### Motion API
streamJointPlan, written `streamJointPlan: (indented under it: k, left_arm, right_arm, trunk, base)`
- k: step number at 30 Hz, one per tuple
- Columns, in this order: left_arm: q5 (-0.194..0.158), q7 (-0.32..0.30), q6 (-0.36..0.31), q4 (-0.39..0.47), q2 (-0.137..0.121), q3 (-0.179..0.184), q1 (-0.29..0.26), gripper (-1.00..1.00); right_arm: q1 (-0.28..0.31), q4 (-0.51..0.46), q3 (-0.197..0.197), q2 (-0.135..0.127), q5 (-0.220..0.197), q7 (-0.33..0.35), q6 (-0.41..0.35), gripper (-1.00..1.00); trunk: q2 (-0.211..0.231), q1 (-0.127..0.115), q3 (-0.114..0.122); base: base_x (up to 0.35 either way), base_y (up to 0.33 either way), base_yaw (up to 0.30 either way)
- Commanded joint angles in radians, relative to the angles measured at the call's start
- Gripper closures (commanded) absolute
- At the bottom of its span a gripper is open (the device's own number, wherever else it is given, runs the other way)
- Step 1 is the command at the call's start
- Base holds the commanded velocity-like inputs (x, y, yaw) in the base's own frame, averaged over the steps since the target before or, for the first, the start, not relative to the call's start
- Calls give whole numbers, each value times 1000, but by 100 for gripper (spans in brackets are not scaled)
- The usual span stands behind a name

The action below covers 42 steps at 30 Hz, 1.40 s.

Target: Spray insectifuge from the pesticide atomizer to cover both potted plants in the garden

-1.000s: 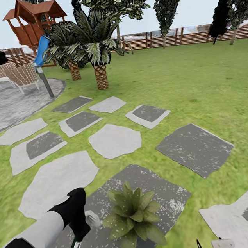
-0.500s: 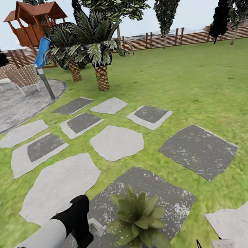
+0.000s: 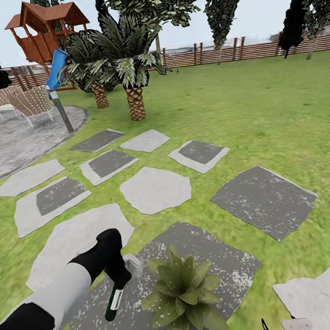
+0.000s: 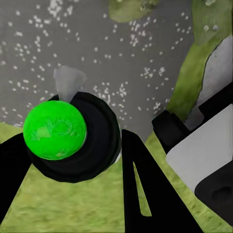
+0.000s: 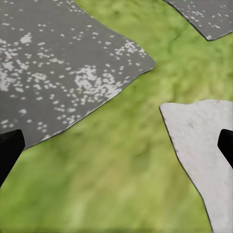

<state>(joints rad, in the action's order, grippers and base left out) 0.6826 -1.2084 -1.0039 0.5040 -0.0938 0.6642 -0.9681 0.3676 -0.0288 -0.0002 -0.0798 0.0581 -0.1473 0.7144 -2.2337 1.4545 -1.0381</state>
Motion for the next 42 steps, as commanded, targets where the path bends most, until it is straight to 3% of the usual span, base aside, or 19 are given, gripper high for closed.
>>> streamJointPlan:
  k: [1, 6, 11, 25, 42]
  left_arm:
    - [8, -13, -6, 2, 8, 3, -13, 100]
    - [15, -13, -7, 2, 64, 9, -23, 100]
    - [15, -13, -7, -7, 57, 8, -18, 100]
    - [15, 0, -7, -57, 46, 5, -4, 100]
    - [15, 4, -7, -63, 48, 11, -1, 100]
  right_arm:
    - [1, 1, 0, 0, 6, -6, 2, -100]
    - [1, 1, 1, 0, 6, -6, 2, -100]
    - [1, 1, 1, 0, 6, -6, 2, -100]
    - [1, 1, 2, 0, 6, -6, 2, -100]
    - [1, 1, 2, 5, 6, -6, 2, -100]
  trunk:
    - [0, 0, -1]
    - [0, 0, -1]
    - [0, 0, -1]
    - [0, 0, -1]
    - [0, 0, -1]
  base:
    - [0, 0, 0]
    - [0, 0, 0]
    - [-44, 0, 0]
    - [-284, -83, 16]
    - [-127, -243, 258]
